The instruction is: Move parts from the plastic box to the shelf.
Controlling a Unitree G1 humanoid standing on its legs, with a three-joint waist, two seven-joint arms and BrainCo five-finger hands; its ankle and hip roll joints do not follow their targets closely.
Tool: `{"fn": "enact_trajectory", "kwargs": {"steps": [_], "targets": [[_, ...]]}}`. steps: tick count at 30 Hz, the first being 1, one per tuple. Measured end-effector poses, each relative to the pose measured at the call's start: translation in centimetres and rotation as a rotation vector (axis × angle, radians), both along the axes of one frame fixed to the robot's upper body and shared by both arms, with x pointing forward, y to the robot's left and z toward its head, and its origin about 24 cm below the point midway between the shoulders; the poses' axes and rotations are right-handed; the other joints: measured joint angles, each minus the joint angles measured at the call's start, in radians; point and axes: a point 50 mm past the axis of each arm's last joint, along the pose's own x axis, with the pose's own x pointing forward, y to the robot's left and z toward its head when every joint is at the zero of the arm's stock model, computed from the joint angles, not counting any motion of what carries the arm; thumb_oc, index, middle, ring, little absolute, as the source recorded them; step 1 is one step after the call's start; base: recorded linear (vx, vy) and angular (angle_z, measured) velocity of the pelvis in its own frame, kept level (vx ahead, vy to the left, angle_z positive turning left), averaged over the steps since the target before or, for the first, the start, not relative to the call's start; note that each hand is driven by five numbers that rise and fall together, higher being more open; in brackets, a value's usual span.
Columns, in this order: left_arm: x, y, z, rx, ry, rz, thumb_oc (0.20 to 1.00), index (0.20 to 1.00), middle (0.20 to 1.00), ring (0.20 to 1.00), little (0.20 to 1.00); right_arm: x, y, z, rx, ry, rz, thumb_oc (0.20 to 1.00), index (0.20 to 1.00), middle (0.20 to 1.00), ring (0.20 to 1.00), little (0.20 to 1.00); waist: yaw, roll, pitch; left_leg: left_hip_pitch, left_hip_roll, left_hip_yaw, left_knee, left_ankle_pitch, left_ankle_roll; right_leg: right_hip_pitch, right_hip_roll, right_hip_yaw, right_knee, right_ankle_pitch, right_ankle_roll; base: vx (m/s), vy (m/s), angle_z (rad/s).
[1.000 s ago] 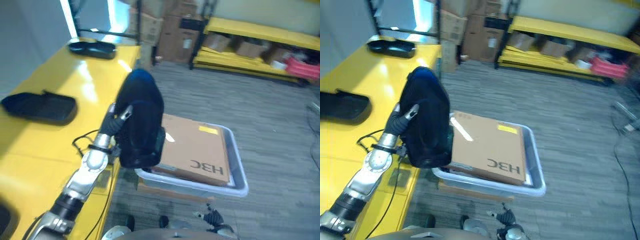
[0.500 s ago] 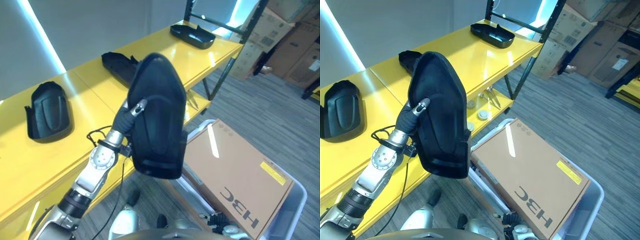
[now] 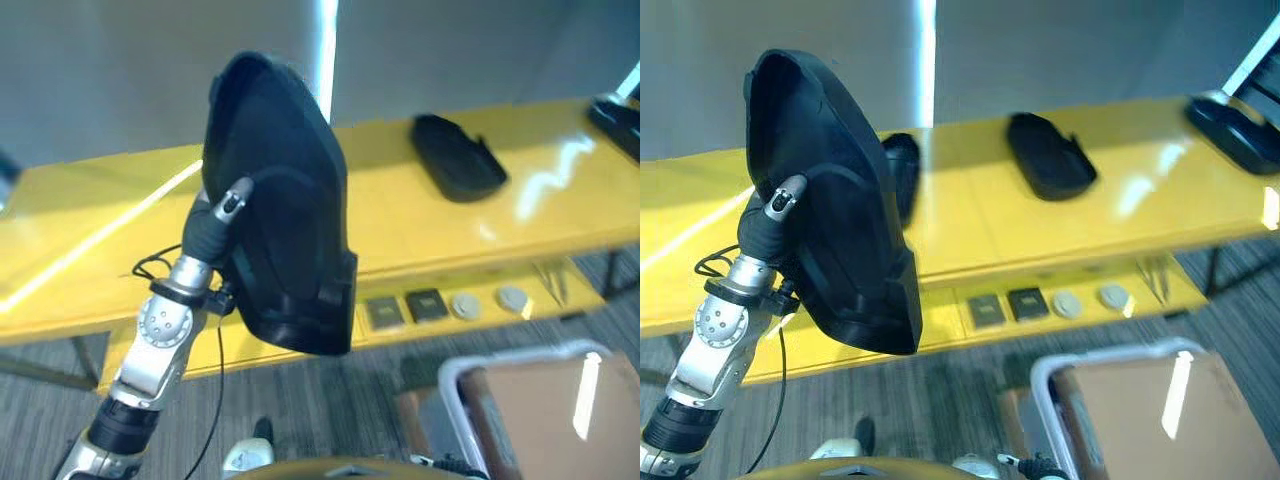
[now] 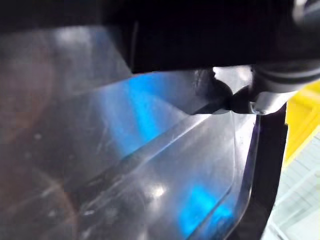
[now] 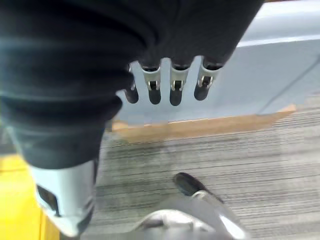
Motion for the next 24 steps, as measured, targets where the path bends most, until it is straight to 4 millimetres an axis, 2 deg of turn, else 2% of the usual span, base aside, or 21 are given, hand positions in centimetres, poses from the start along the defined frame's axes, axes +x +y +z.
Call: {"fn": "enact_trajectory", "kwargs": {"steps": [1,3,4,7,9,11,12,13,14,16,17,18,20,21,22,24], "targets": [[-0.2,0.4,0.4,0.005,-0.014,0.009,0.2,0.2,0.2,0.2,0.2,1.4,0.8,0.1,0.017,-0.039,0.008,1.0,1.0,1.0,1.0,1.0,0.014,-0.024,-0.007,-0.007,-0.039,0.005,-0.003,0.0,0.004,-0.012,-0.037,0.04,0.002,-0.016,0.03,0.06,0.221,0.16],[-0.2,0.8,0.6,-0.006,-0.022,0.018,0.2,0.2,0.2,0.2,0.2,3.0,2.3,0.2,0.058,-0.086,0.015,1.0,1.0,1.0,1.0,1.0,0.025,-0.038,-0.018,-0.006,-0.074,0.025,-0.001,-0.005,0.01,-0.023,-0.063,0.068,0.003,-0.003,0.038,0.06,0.239,-0.14],[-0.2,0.9,0.8,-0.018,-0.024,0.014,0.2,0.2,0.2,0.2,0.2,4.0,3.3,0.3,0.088,-0.116,0.01,1.0,1.0,1.0,1.0,1.0,0.031,-0.044,-0.022,-0.007,-0.089,0.034,0.009,-0.015,0.03,-0.027,-0.079,0.078,0.007,0.009,0.055,0.04,0.248,-0.28],[-0.3,0.8,1.0,-0.021,-0.03,0.006,0.2,0.2,0.2,0.2,0.2,4.6,4.8,0.3,0.134,-0.135,-0.006,1.0,1.0,1.0,1.0,1.0,0.029,-0.049,-0.026,-0.01,-0.113,0.056,0.039,-0.05,0.07,-0.055,-0.117,0.098,0.07,0.027,0.075,0.01,0.213,-0.23],[-0.4,0.6,1.1,-0.019,-0.036,-0.008,0.2,0.2,0.2,0.2,0.2,4.8,4.7,0.3,0.133,-0.142,-0.006,1.0,1.0,1.0,1.0,1.0,0.019,-0.042,-0.03,-0.021,-0.125,0.059,0.052,-0.054,0.083,-0.105,-0.147,0.096,0.158,0.034,0.072,-0.01,0.161,-0.1],[-0.3,0.3,1.1,-0.025,-0.033,-0.019,0.2,0.2,0.2,0.2,0.2,4.8,4.7,0.3,0.128,-0.135,0.012,1.0,1.0,1.0,1.0,1.0,0.006,-0.041,-0.024,-0.039,-0.129,0.053,0.075,-0.065,0.11,-0.142,-0.163,0.123,0.239,0.045,0.071,0.04,0.03,0.08],[-0.1,0.1,1.1,-0.03,-0.031,-0.039,0.2,0.2,0.2,0.2,0.2,4.4,4.7,0.2,0.133,-0.133,0.004,1.0,1.0,1.0,1.0,1.0,-0.009,-0.035,-0.018,-0.044,-0.115,0.027,0.077,-0.042,0.112,-0.205,-0.086,0.276,0.291,-0.02,0.071,0.09,0.008,0.48],[0.1,0.1,1.0,-0.038,-0.026,-0.047,0.2,0.2,0.2,0.2,0.2,4.6,5.0,0.3,0.141,-0.147,0.013,1.0,1.0,1.0,1.0,1.0,-0.03,-0.011,-0.017,-0.076,-0.09,-0.015,0.083,-0.045,0.106,-0.218,0.05,0.467,0.257,-0.06,0.073,0.06,-0.017,0.72],[0.2,0.0,1.2,-0.038,-0.029,-0.056,0.2,0.2,0.2,0.2,0.2,5.2,5.1,0.5,0.143,-0.17,0.023,1.0,1.0,1.0,1.0,1.0,-0.046,-0.032,-0.017,-0.08,-0.081,-0.024,0.067,-0.035,0.097,-0.232,0.101,0.484,0.227,-0.068,0.063,0.04,-0.021,0.69],[0.3,0.3,1.3,-0.032,-0.03,-0.051,0.2,0.2,0.2,0.2,0.2,5.0,5.1,0.5,0.15,-0.172,0.007,1.0,1.0,1.0,1.0,1.0,-0.038,-0.068,-0.013,-0.095,-0.102,-0.026,0.044,-0.019,0.08,-0.276,0.12,0.434,0.209,-0.063,0.012,0.05,-0.11,0.51],[0.2,0.0,0.5,-0.054,0.007,-0.06,0.2,0.2,0.2,0.2,0.2,4.5,4.7,0.3,0.14,-0.159,-0.001,1.0,1.0,1.0,1.0,1.0,-0.042,-0.063,-0.011,-0.092,-0.108,-0.04,0.042,-0.017,0.074,-0.265,0.121,0.413,0.187,-0.029,-0.042,0.09,-0.158,0.63],[-0.2,0.0,-0.1,-0.07,0.035,-0.069,0.2,0.2,0.2,0.2,0.2,3.5,4.2,0.1,0.133,-0.128,-0.029,1.0,1.0,1.0,1.0,1.0,-0.033,-0.052,-0.017,-0.092,-0.105,-0.054,0.044,-0.017,0.066,-0.254,0.13,0.416,0.161,-0.028,-0.041,0.07,-0.077,0.46],[-0.6,0.2,-0.5,-0.086,0.058,-0.073,0.2,0.2,0.2,0.2,0.2,3.2,3.6,0.1,0.115,-0.112,-0.027,1.0,1.0,1.0,1.0,1.0,0.002,-0.036,-0.014,-0.092,-0.095,-0.054,0.047,-0.016,0.062,-0.251,0.137,0.413,0.149,-0.025,-0.043,0.0,-0.065,-0.07],[-0.7,0.3,-0.8,-0.093,0.072,-0.07,0.2,0.2,0.2,0.2,0.2,3.2,3.0,0.2,0.099,-0.109,-0.029,1.0,1.0,1.0,1.0,1.0,0.019,-0.009,-0.003,-0.106,-0.082,-0.049,0.082,0.0,0.03,-0.255,0.15,0.395,0.171,-0.036,-0.06,-0.07,-0.068,-0.03],[-0.7,0.4,-1.1,-0.098,0.083,-0.066,0.2,0.2,0.2,0.2,0.2,3.4,2.6,0.3,0.089,-0.113,-0.025,1.0,1.0,1.0,1.0,1.0,0.024,-0.002,0.008,-0.136,-0.08,-0.046,0.145,-0.026,-0.002,-0.265,0.147,0.391,0.191,-0.04,-0.07,-0.08,-0.028,0.03],[-0.8,0.2,-1.2,-0.089,0.092,-0.078,0.2,0.2,0.2,0.2,0.2,3.6,1.9,0.5,0.069,-0.113,-0.031,1.0,1.0,1.0,1.0,1.0,0.033,0.017,0.028,-0.153,-0.074,-0.064,0.194,-0.037,-0.007,-0.271,0.146,0.382,0.211,-0.049,-0.083,0.01,0.035,0.06]]}}
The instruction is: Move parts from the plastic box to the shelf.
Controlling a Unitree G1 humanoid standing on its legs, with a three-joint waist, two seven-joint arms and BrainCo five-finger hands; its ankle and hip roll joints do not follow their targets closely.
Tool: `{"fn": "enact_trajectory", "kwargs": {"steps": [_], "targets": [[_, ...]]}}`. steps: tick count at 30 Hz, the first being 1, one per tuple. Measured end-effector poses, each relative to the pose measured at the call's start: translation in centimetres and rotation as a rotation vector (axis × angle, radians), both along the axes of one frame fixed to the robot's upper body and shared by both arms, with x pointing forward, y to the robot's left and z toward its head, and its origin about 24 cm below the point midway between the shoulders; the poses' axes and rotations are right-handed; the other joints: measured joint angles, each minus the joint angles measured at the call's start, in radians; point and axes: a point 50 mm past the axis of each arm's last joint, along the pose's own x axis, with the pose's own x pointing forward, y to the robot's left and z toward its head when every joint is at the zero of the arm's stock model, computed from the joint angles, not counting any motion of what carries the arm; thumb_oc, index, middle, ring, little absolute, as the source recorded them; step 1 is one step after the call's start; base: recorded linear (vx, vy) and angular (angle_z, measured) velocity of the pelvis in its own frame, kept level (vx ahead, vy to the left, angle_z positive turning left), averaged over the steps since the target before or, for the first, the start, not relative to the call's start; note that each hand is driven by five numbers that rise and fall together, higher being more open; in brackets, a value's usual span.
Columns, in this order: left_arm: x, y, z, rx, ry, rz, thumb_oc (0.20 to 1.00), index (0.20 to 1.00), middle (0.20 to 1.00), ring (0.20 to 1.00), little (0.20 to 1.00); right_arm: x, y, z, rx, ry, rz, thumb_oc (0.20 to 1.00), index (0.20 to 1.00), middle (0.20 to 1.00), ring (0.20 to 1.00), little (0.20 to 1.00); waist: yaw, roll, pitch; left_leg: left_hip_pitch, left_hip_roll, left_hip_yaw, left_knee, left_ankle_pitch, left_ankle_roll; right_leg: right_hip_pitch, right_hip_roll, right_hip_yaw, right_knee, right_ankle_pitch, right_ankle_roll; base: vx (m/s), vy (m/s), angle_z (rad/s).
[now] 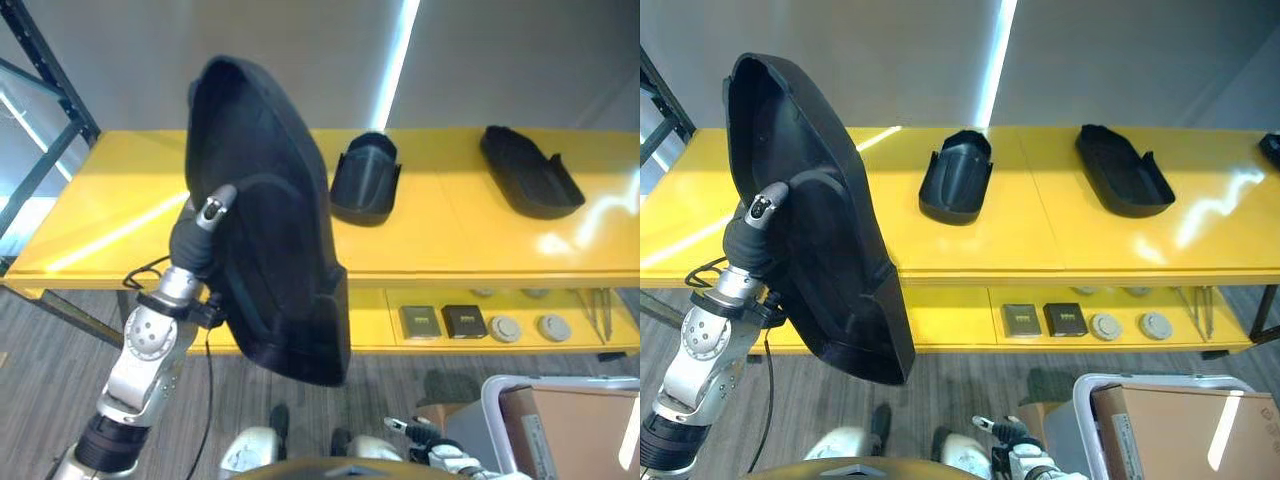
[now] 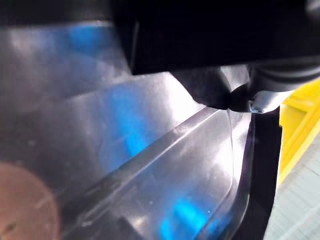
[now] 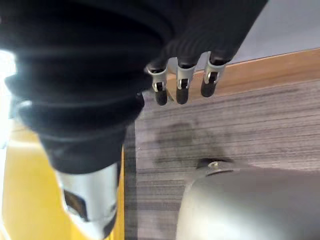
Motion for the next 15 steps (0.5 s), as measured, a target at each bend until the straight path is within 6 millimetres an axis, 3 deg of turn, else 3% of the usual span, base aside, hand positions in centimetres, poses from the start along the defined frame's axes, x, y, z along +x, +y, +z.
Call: {"fn": "enact_trajectory", "kwargs": {"steps": [1,2,3,5,6,8,9,10,11,12,13,14,15], "targets": [[0.1,0.0,0.2,0.01,-0.006,-0.001,0.2,0.2,0.2,0.2,0.2,-0.1,-0.3,0.0,-0.009,0.013,-0.008,1.0,1.0,1.0,1.0,1.0,-0.002,0.002,0.009,-0.025,-0.002,-0.026,0.049,0.006,-0.003,0.008,-0.006,-0.004,0.001,-0.005,-0.01,0.06,0.181,0.13],[0.1,0.1,0.3,0.024,-0.011,0.001,0.2,0.2,0.2,0.2,0.2,-0.1,-0.5,0.0,-0.017,0.025,-0.014,1.0,1.0,1.0,1.0,1.0,-0.001,-0.022,0.037,-0.077,-0.011,-0.063,0.135,0.006,-0.011,0.028,-0.02,-0.009,-0.014,0.012,-0.025,0.06,0.154,0.2],[0.2,0.3,0.2,0.032,-0.005,0.007,0.2,0.2,0.2,0.2,0.2,-0.3,-0.6,0.0,-0.021,0.033,-0.016,1.0,1.0,1.0,1.0,1.0,-0.002,-0.028,0.041,-0.095,0.019,-0.069,0.166,-0.004,-0.01,0.062,-0.024,-0.031,-0.065,0.036,-0.008,0.07,0.192,0.11],[0.3,1.0,0.2,0.029,-0.006,0.042,0.2,0.2,0.2,0.2,0.2,-1.3,-0.5,-0.3,-0.017,0.051,-0.018,1.0,1.0,1.0,1.0,1.0,-0.004,-0.032,0.033,-0.053,0.109,-0.047,0.072,-0.022,0.012,0.108,-0.023,-0.054,-0.115,0.048,-0.024,0.09,0.209,0.07],[0.4,1.2,0.1,0.019,-0.003,0.056,0.2,0.2,0.2,0.2,0.2,-2.1,-0.8,-0.4,-0.023,0.069,-0.024,1.0,1.0,1.0,1.0,1.0,-0.011,-0.034,0.024,-0.046,0.16,-0.064,0.022,-0.009,-0.008,0.116,-0.02,-0.057,-0.123,0.051,0.004,0.12,0.255,0.04],[0.5,1.7,0.1,0.007,0.0,0.088,0.2,0.2,0.2,0.2,0.2,-2.9,-1.9,-0.3,-0.051,0.09,-0.027,1.0,1.0,1.0,1.0,1.0,-0.033,-0.015,0.0,0.006,0.264,-0.129,-0.125,0.011,-0.037,0.126,-0.004,-0.057,-0.146,0.058,0.02,0.11,0.305,0.08],[0.7,2.0,-0.3,-0.017,0.018,0.115,0.2,0.2,0.2,0.2,0.2,-2.6,-2.2,-0.2,-0.059,0.081,-0.022,1.0,1.0,1.0,1.0,1.0,-0.03,-0.011,-0.001,0.034,0.284,-0.176,-0.158,0.02,-0.055,0.137,-0.006,-0.044,-0.157,0.076,0.026,0.12,0.518,-0.08],[0.7,2.1,-0.6,-0.022,0.031,0.127,0.2,0.2,0.2,0.2,0.2,-2.5,-2.3,-0.1,-0.062,0.077,-0.022,1.0,1.0,1.0,1.0,1.0,-0.026,-0.011,-0.002,0.05,0.29,-0.21,-0.166,0.022,-0.06,0.147,-0.011,-0.039,-0.17,0.083,0.034,0.14,0.586,-0.33],[0.5,2.5,-1.1,-0.023,0.057,0.151,0.2,0.2,0.2,0.2,0.2,-2.5,-3.0,0.1,-0.073,0.073,-0.034,1.0,1.0,1.0,1.0,1.0,-0.022,0.004,-0.012,0.086,0.278,-0.259,-0.136,0.014,-0.095,0.172,-0.023,-0.03,-0.193,0.097,0.059,0.13,0.593,-0.32],[0.3,2.8,-1.5,-0.021,0.075,0.164,0.2,0.2,0.2,0.2,0.2,-2.1,-3.4,0.3,-0.08,0.062,-0.039,1.0,1.0,1.0,1.0,1.0,-0.022,0.001,-0.014,0.091,0.265,-0.261,-0.121,0.007,-0.101,0.185,-0.032,-0.027,-0.204,0.095,0.069,0.09,0.478,-0.18],[0.3,3.0,-2.0,-0.019,0.099,0.175,0.2,0.2,0.2,0.2,0.2,-2.7,-4.0,0.3,-0.091,0.07,-0.057,1.0,1.0,1.0,1.0,1.0,-0.027,0.009,-0.027,0.105,0.259,-0.237,-0.128,0.029,-0.092,0.203,-0.045,-0.033,-0.218,0.103,0.089,0.04,0.488,0.05],[0.3,2.9,-2.0,-0.015,0.105,0.173,0.2,0.2,0.2,0.2,0.2,-3.2,-5.0,0.6,-0.113,0.076,-0.074,1.0,1.0,1.0,1.0,1.0,-0.026,0.029,-0.042,0.118,0.256,-0.203,-0.136,0.03,-0.104,0.218,-0.055,-0.04,-0.233,0.108,0.107,0.0,0.476,0.24],[0.3,3.0,-1.9,-0.009,0.1,0.175,0.2,0.2,0.2,0.2,0.2,-3.4,-5.7,0.8,-0.131,0.085,-0.081,1.0,1.0,1.0,1.0,1.0,-0.026,0.039,-0.067,0.122,0.235,-0.169,-0.155,-0.013,-0.122,0.217,-0.085,-0.046,-0.235,0.108,0.134,-0.02,0.48,0.24]]}}
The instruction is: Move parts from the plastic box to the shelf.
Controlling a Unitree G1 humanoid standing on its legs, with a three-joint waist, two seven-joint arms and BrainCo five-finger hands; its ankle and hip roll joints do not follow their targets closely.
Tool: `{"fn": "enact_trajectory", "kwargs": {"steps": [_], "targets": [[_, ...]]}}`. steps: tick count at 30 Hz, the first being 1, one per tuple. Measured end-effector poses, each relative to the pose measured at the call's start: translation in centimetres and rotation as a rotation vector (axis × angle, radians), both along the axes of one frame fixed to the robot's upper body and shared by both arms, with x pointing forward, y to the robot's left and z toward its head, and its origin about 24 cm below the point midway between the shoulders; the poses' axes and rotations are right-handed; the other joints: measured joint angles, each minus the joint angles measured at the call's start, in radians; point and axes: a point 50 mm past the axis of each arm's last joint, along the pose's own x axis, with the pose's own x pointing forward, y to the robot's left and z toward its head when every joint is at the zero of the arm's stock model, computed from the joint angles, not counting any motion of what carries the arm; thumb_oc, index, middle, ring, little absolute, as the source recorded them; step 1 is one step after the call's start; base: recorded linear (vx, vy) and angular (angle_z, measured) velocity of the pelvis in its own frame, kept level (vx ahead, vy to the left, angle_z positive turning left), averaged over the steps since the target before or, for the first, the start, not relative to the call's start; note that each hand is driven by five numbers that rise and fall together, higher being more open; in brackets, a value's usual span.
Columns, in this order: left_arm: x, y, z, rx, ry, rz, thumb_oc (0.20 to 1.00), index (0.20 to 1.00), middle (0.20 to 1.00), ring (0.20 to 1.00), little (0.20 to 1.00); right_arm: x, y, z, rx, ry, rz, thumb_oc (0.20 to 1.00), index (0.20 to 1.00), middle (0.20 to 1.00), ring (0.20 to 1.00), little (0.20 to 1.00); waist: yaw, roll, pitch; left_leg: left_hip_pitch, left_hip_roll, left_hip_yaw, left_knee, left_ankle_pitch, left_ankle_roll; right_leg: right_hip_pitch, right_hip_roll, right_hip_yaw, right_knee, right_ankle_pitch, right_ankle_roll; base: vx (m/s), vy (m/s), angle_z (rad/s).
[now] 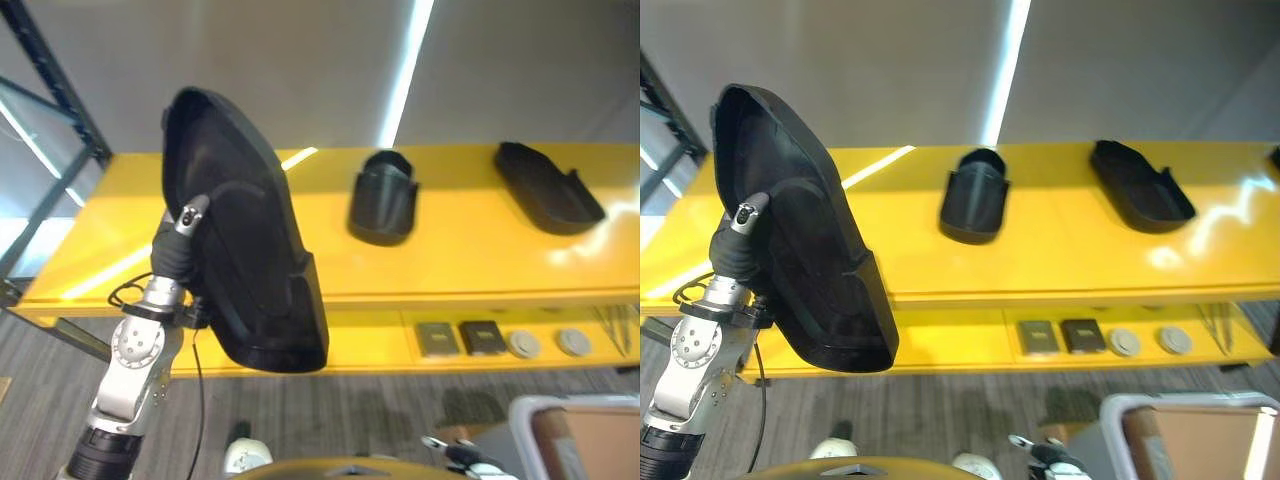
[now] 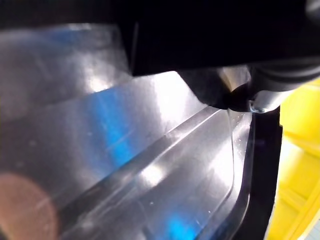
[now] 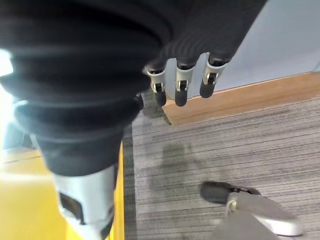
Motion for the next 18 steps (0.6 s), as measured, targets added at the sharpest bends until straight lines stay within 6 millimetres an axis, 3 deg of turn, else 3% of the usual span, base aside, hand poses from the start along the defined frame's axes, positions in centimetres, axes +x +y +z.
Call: {"fn": "enact_trajectory", "kwargs": {"steps": [2,3,4,5,6,7,8,10,11,12,13,18], "targets": [[0.3,0.2,0.4,0.029,-0.013,-0.005,0.2,0.2,0.2,0.2,0.2,-0.3,0.5,-0.3,0.015,0.008,-0.007,1.0,1.0,1.0,1.0,1.0,0.005,-0.07,0.0,0.006,-0.114,0.016,-0.018,0.023,0.046,-0.005,-0.104,-0.002,0.002,0.02,0.018,-0.11,0.487,0.3],[0.4,0.3,0.9,0.085,-0.021,-0.011,0.2,0.2,0.2,0.2,0.2,-0.5,1.6,-0.6,0.04,0.017,-0.01,1.0,1.0,1.0,1.0,1.0,0.005,-0.111,-0.008,-0.004,-0.187,0.016,-0.019,0.034,0.092,-0.018,-0.187,0.002,0.018,0.042,0.024,-0.14,0.39,0.29],[0.5,0.5,1.0,0.12,-0.026,-0.009,0.2,0.2,0.2,0.2,0.2,-0.4,2.4,-0.9,0.061,0.014,-0.009,1.0,1.0,1.0,1.0,1.0,0.008,-0.111,-0.01,-0.001,-0.212,0.018,-0.033,0.042,0.104,-0.036,-0.213,-0.002,0.042,0.052,0.019,-0.14,0.423,0.11],[0.4,0.7,1.1,0.146,-0.032,0.003,0.2,0.2,0.2,0.2,0.2,0.4,3.3,-1.0,0.072,0.005,0.031,1.0,1.0,1.0,1.0,1.0,0.015,-0.122,-0.012,-0.018,-0.229,0.046,-0.02,0.034,0.132,-0.061,-0.24,-0.014,0.064,0.107,0.036,-0.04,0.229,-0.31],[0.6,0.9,1.1,0.165,-0.027,0.011,0.2,0.2,0.2,0.2,0.2,0.8,4.0,-1.1,0.086,-0.003,0.052,1.0,1.0,1.0,1.0,1.0,0.04,-0.12,-0.01,-0.009,-0.237,0.07,-0.03,0.025,0.143,-0.09,-0.269,-0.063,0.105,0.115,0.03,-0.05,0.302,-0.42],[0.6,1.3,1.0,0.192,-0.016,0.032,0.2,0.2,0.2,0.2,0.2,1.7,5.7,-1.2,0.116,-0.021,0.1,1.0,1.0,1.0,1.0,1.0,0.039,-0.114,-0.007,-0.017,-0.251,0.076,-0.022,0.02,0.167,-0.102,-0.253,-0.073,0.128,0.124,0.035,0.0,0.225,-0.41],[0.6,1.4,1.0,0.206,-0.017,0.04,0.2,0.2,0.2,0.2,0.2,1.9,6.8,-1.4,0.139,-0.023,0.124,1.0,1.0,1.0,1.0,1.0,0.034,-0.101,-0.001,-0.008,-0.237,0.066,-0.033,0.032,0.168,-0.124,-0.195,0.01,0.165,0.055,0.049,0.0,0.211,-0.12],[0.6,1.4,1.1,0.207,-0.019,0.04,0.2,0.2,0.2,0.2,0.2,2.1,7.5,-1.5,0.151,-0.026,0.151,1.0,1.0,1.0,1.0,1.0,0.028,-0.084,-0.001,-0.016,-0.234,0.061,-0.034,0.035,0.17,-0.131,-0.096,0.086,0.171,0.0,0.06,0.02,0.133,0.11],[0.9,1.1,1.2,0.186,-0.028,0.033,0.2,0.2,0.2,0.2,0.2,2.7,7.7,-1.3,0.146,-0.051,0.185,1.0,1.0,1.0,1.0,1.0,0.016,-0.063,0.007,-0.033,-0.232,0.018,-0.033,0.059,0.171,-0.133,0.032,0.219,0.147,-0.083,0.013,0.02,0.02,0.5],[1.2,0.8,1.3,0.175,-0.035,0.026,0.2,0.2,0.2,0.2,0.2,3.0,7.8,-1.2,0.143,-0.053,0.206,1.0,1.0,1.0,1.0,1.0,-0.002,-0.062,0.007,-0.044,-0.239,-0.012,-0.043,0.066,0.171,-0.134,0.093,0.253,0.116,-0.098,-0.011,-0.01,-0.042,0.89],[1.4,0.9,1.1,0.165,-0.03,0.035,0.2,0.2,0.2,0.2,0.2,3.0,7.9,-1.2,0.146,-0.054,0.211,1.0,1.0,1.0,1.0,1.0,-0.02,-0.074,0.004,-0.047,-0.256,-0.023,-0.068,0.081,0.165,-0.125,0.111,0.245,0.066,-0.047,-0.086,-0.05,-0.075,0.87],[0.7,0.9,0.0,0.123,0.003,0.053,0.2,0.2,0.2,0.2,0.2,3.0,6.9,-1.1,0.119,-0.055,0.227,1.0,1.0,1.0,1.0,1.0,0.003,-0.037,0.014,-0.059,-0.244,-0.045,-0.084,0.102,0.15,-0.077,0.124,0.215,-0.041,0.015,-0.072,-0.04,-0.115,0.29]]}}
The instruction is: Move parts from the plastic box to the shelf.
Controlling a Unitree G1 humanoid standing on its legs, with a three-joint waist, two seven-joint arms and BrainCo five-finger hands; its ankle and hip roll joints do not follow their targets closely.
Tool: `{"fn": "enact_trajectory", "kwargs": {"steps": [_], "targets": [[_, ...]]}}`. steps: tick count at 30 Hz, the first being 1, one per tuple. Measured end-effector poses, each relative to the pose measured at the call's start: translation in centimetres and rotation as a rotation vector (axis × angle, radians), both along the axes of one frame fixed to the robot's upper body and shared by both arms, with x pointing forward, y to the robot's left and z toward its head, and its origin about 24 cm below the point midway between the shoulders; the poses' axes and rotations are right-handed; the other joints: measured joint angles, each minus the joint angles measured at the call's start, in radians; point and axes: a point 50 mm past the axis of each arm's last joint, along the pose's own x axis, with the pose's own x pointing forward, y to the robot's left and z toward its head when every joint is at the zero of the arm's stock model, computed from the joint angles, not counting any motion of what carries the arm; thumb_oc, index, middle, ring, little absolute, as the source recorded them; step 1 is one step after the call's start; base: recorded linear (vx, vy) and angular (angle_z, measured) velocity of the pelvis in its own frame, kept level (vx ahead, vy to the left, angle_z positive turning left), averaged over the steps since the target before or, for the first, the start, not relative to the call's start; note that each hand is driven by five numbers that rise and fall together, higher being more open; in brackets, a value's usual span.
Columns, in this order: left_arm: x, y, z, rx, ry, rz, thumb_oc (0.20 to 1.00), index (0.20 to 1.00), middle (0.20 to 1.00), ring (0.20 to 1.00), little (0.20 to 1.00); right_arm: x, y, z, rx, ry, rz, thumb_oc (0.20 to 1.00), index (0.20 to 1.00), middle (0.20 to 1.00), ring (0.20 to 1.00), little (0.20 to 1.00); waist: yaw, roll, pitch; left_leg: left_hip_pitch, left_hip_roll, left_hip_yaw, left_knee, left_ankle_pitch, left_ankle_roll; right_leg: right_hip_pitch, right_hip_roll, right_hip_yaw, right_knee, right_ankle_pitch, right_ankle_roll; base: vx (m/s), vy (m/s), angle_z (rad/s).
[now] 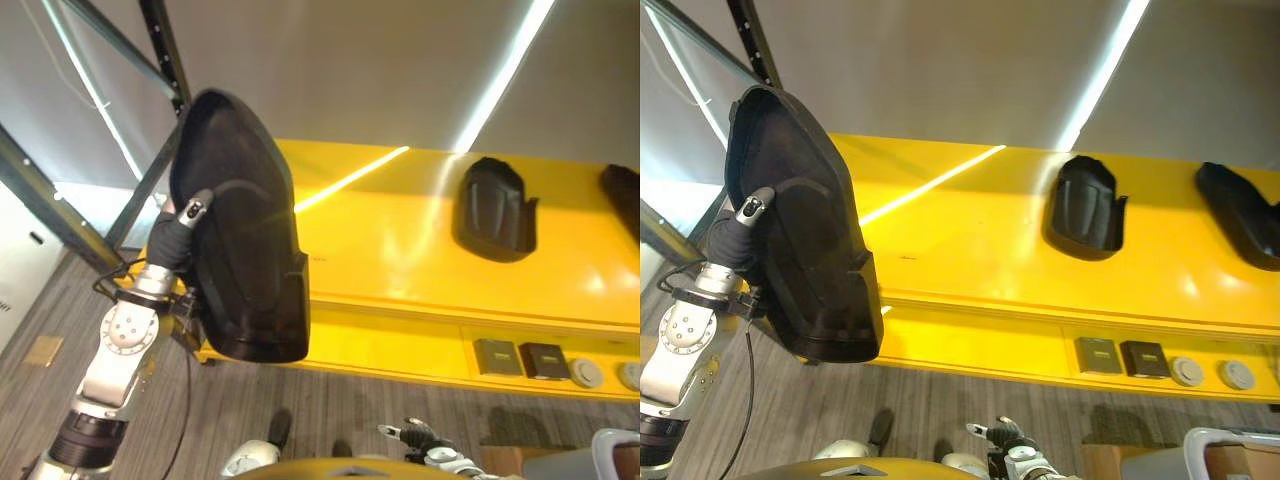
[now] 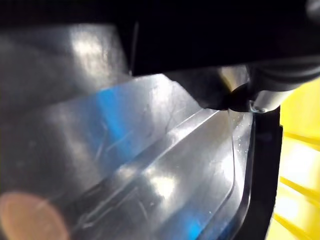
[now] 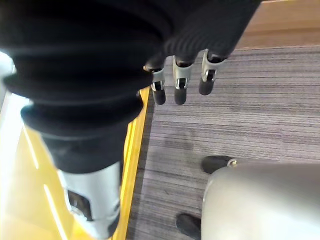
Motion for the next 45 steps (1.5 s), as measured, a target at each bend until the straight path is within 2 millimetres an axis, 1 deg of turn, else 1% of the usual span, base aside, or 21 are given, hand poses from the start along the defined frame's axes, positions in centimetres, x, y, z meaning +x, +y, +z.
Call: {"fn": "enact_trajectory", "kwargs": {"steps": [2,4,5,6,8,9,10,12,13,16,18,20,22,23,24,25,27,28,30,37,45], "targets": [[-0.6,0.3,-1.1,-0.018,0.041,0.019,0.2,0.2,0.2,0.2,0.2,-0.1,0.0,0.0,-0.005,0.006,0.023,1.0,1.0,1.0,1.0,1.0,0.007,0.0,-0.003,-0.002,0.011,-0.002,0.001,0.002,-0.003,0.016,0.007,-0.027,-0.03,0.013,-0.009,-0.01,-0.145,0.12],[-0.9,0.3,-2.0,-0.033,0.082,0.027,0.2,0.2,0.2,0.2,0.2,-0.4,-0.5,0.0,-0.023,0.019,0.03,1.0,1.0,1.0,1.0,1.0,-0.006,-0.002,-0.002,0.0,0.01,-0.021,0.005,0.007,-0.011,0.042,0.008,-0.041,-0.065,0.023,-0.013,-0.08,-0.037,0.23],[-1.0,0.5,-2.1,-0.018,0.091,0.03,0.2,0.2,0.2,0.2,0.2,-1.0,-1.5,0.0,-0.049,0.049,0.017,1.0,1.0,1.0,1.0,1.0,0.003,-0.002,0.005,-0.006,0.014,-0.03,0.016,0.006,-0.019,0.03,0.015,-0.047,-0.052,0.012,-0.021,-0.08,-0.005,0.24],[-1.0,0.6,-2.1,-0.013,0.089,0.036,0.2,0.2,0.2,0.2,0.2,-1.4,-1.8,-0.1,-0.06,0.067,0.017,1.0,1.0,1.0,1.0,1.0,0.007,-0.002,0.01,-0.009,0.013,-0.033,0.025,0.001,-0.023,0.028,0.014,-0.052,-0.043,0.007,-0.022,-0.03,0.065,0.15],[-0.9,1.1,-1.8,0.017,0.084,0.045,0.2,0.2,0.2,0.2,0.2,-2.5,-2.7,-0.1,-0.076,0.099,-0.013,1.0,1.0,1.0,1.0,1.0,0.002,0.0,0.011,-0.006,0.012,-0.045,0.031,-0.006,-0.027,0.026,0.012,-0.053,-0.03,0.001,-0.039,0.02,0.075,0.03],[-0.9,1.6,-1.5,0.049,0.078,0.055,0.2,0.2,0.2,0.2,0.2,-2.8,-3.1,-0.1,-0.083,0.109,-0.028,1.0,1.0,1.0,1.0,1.0,-0.007,0.003,0.012,-0.005,0.012,-0.032,0.034,-0.02,-0.024,0.027,0.008,-0.052,-0.027,-0.001,-0.041,0.02,0.06,-0.2],[-0.9,2.2,-1.0,0.071,0.059,0.078,0.2,0.2,0.2,0.2,0.2,-3.2,-3.9,0.0,-0.099,0.117,-0.043,1.0,1.0,1.0,1.0,1.0,-0.015,0.018,0.013,-0.001,0.016,0.003,0.027,-0.025,-0.01,0.018,0.009,-0.035,0.0,-0.012,-0.03,-0.01,0.066,-0.3],[-0.7,2.3,-0.6,0.074,0.043,0.087,0.2,0.2,0.2,0.2,0.2,-4.4,-4.2,-0.1,-0.092,0.131,-0.103,1.0,1.0,1.0,1.0,1.0,-0.04,0.033,0.005,-0.002,0.017,0.013,-0.009,-0.006,0.005,-0.003,0.005,-0.024,-0.004,-0.01,-0.027,-0.03,0.078,-0.21],[-0.2,2.2,0.2,0.068,0.01,0.095,0.2,0.2,0.2,0.2,0.2,-4.5,-4.2,-0.1,-0.08,0.124,-0.136,1.0,1.0,1.0,1.0,1.0,-0.059,0.044,0.014,-0.019,0.014,0.02,-0.009,0.0,0.011,-0.015,0.001,-0.024,-0.009,-0.005,-0.021,-0.04,0.07,-0.11],[1.3,2.5,1.1,0.073,-0.026,0.131,0.2,0.2,0.2,0.2,0.2,-4.6,-3.1,-0.4,-0.048,0.12,-0.129,1.0,1.0,1.0,1.0,1.0,-0.08,0.051,0.014,-0.045,0.015,0.042,-0.006,0.011,0.014,-0.048,-0.001,0.001,-0.022,0.008,-0.012,-0.08,0.05,-0.27],[3.3,2.9,1.5,0.1,-0.022,0.171,0.2,0.2,0.2,0.2,0.2,-3.5,-2.9,-0.3,-0.06,0.106,-0.057,1.0,1.0,1.0,1.0,1.0,-0.095,0.052,0.017,-0.065,0.016,0.067,-0.006,0.014,0.015,-0.076,-0.001,0.026,-0.029,0.015,-0.002,-0.11,0.038,-0.34],[4.4,3.8,1.8,0.156,-0.01,0.204,0.2,0.2,0.2,0.2,0.2,-2.3,-2.7,0.0,-0.072,0.082,0.005,1.0,1.0,1.0,1.0,1.0,-0.12,0.051,0.02,-0.086,0.02,0.085,-0.006,0.017,0.016,-0.099,0.0,0.041,-0.036,0.024,0.001,-0.09,0.021,-0.3],[7.4,4.7,1.9,0.14,0.055,0.261,0.2,0.2,0.2,0.2,0.2,-0.5,-2.5,0.4,-0.066,0.013,0.014,1.0,1.0,1.0,1.0,1.0,-0.128,0.058,0.046,-0.112,0.025,0.115,-0.006,0.022,0.016,-0.14,0.002,0.066,-0.027,0.03,0.007,-0.06,0.011,-0.38],[7.8,4.9,1.9,0.123,0.075,0.27,0.2,0.2,0.2,0.2,0.2,0.0,-2.4,0.5,-0.063,0.001,0.013,1.0,1.0,1.0,1.0,1.0,-0.139,0.059,0.055,-0.113,0.025,0.117,-0.006,0.024,0.016,-0.138,0.001,0.066,-0.031,0.038,0.009,-0.12,-0.003,-0.21],[9.1,4.5,2.8,0.145,0.084,0.252,0.2,0.2,0.2,0.2,0.2,0.2,-2.2,0.6,-0.056,-0.007,0.012,1.0,1.0,1.0,1.0,1.0,-0.157,0.056,0.071,-0.119,0.027,0.125,-0.005,0.026,0.015,-0.147,0.002,0.069,-0.042,0.042,0.01,-0.1,-0.015,-0.06],[10.0,4.4,3.7,0.173,0.086,0.242,0.2,0.2,0.2,0.2,0.2,0.6,-2.1,0.7,-0.059,-0.014,0.028,1.0,1.0,1.0,1.0,1.0,-0.161,0.055,0.082,-0.129,0.029,0.123,-0.006,0.03,0.011,-0.16,0.004,0.066,-0.04,0.043,0.01,-0.09,-0.007,-0.05],[11.3,4.5,6.4,0.14,0.045,0.257,0.2,0.2,0.2,0.2,0.2,2.2,-2.3,1.2,-0.077,-0.044,0.069,1.0,1.0,1.0,1.0,1.0,-0.165,0.06,0.112,-0.161,0.033,0.128,-0.006,0.037,0.001,-0.195,0.006,0.065,-0.033,0.054,0.01,-0.04,-0.003,-0.1],[11.6,4.7,7.3,0.111,0.034,0.261,0.2,0.2,0.2,0.2,0.2,3.3,-2.4,1.7,-0.082,-0.072,0.075,1.0,1.0,1.0,1.0,1.0,-0.172,0.067,0.13,-0.179,0.034,0.135,-0.006,0.043,0.002,-0.209,0.007,0.068,-0.035,0.066,0.012,-0.01,-0.004,-0.2],[12.0,5.3,8.1,0.107,0.045,0.264,0.2,0.2,0.2,0.2,0.2,4.7,-2.2,2.2,-0.08,-0.108,0.081,1.0,1.0,1.0,1.0,1.0,-0.179,0.069,0.16,-0.18,0.035,0.147,-0.006,0.046,0.004,-0.21,0.007,0.088,-0.05,0.081,0.012,0.0,-0.011,-0.23],[12.2,5.9,8.7,0.199,0.091,0.254,0.2,0.2,0.2,0.2,0.2,4.8,-2.2,2.2,-0.069,-0.113,0.057,1.0,1.0,1.0,1.0,1.0,-0.176,0.074,0.191,-0.18,0.038,0.148,-0.006,0.044,0.001,-0.202,0.008,0.088,-0.067,0.085,0.01,0.0,-0.002,-0.02],[11.9,6.4,8.2,0.316,0.134,0.244,0.2,0.2,0.2,0.2,0.2,4.9,-2.1,2.2,-0.06,-0.118,0.044,1.0,1.0,1.0,1.0,1.0,-0.172,0.074,0.212,-0.178,0.038,0.148,-0.006,0.044,0.001,-0.201,0.008,0.088,-0.066,0.086,0.01,0.0,0.0,0.0]]}}
